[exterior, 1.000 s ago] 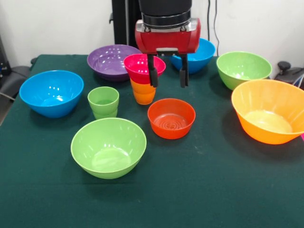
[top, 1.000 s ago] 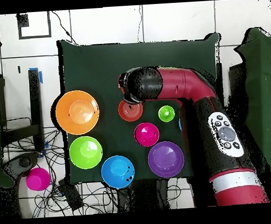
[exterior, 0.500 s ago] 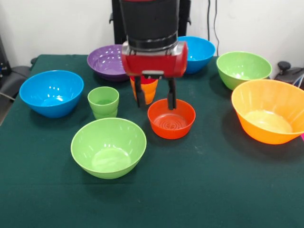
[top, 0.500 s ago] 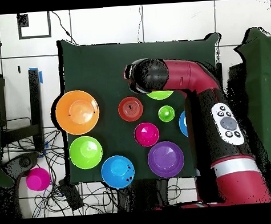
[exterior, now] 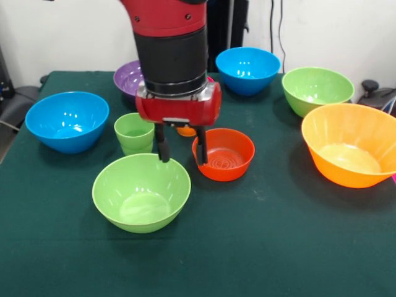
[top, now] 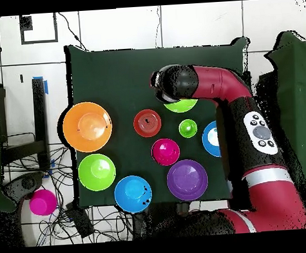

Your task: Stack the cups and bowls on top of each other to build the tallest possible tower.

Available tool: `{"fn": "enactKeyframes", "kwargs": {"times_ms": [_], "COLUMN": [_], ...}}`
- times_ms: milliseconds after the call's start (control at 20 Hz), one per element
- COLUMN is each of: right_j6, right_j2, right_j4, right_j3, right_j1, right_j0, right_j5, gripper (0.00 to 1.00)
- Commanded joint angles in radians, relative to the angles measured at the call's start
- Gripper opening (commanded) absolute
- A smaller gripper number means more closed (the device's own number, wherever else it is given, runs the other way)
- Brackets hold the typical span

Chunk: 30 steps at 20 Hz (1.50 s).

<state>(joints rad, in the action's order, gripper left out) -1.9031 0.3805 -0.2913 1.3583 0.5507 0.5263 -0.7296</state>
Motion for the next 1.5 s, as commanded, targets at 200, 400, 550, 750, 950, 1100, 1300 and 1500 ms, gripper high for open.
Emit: {"fn": "enactKeyframes", "kwargs": {"times_ms": [200,400,550,750,950,1100,1300,1500], "right_j6": [0.107,0.130,0.133,0.128,0.138,0.140,0.119,0.097], "right_j2": [-0.064,-0.062,-0.054,-0.052,-0.048,-0.044,-0.054,-0.069], "right_j4": [-0.074,-0.076,-0.075,-0.073,-0.076,-0.080,-0.100,-0.115], "right_j3": [-0.020,-0.050,-0.056,-0.051,-0.060,-0.071,-0.084,-0.070], "right_j1": [0.028,0.040,0.045,0.072,0.093,0.085,0.068,0.059], "right_j0": [0.003,0.002,0.001,-0.005,-0.008,-0.006,-0.013,-0.017], "right_j5": [-0.220,-0.276,-0.288,-0.309,-0.336,-0.337,-0.304,-0.259], "gripper": [1.00,1.00,1.00,1.00,1.00,1.00,1.00,1.00]}}
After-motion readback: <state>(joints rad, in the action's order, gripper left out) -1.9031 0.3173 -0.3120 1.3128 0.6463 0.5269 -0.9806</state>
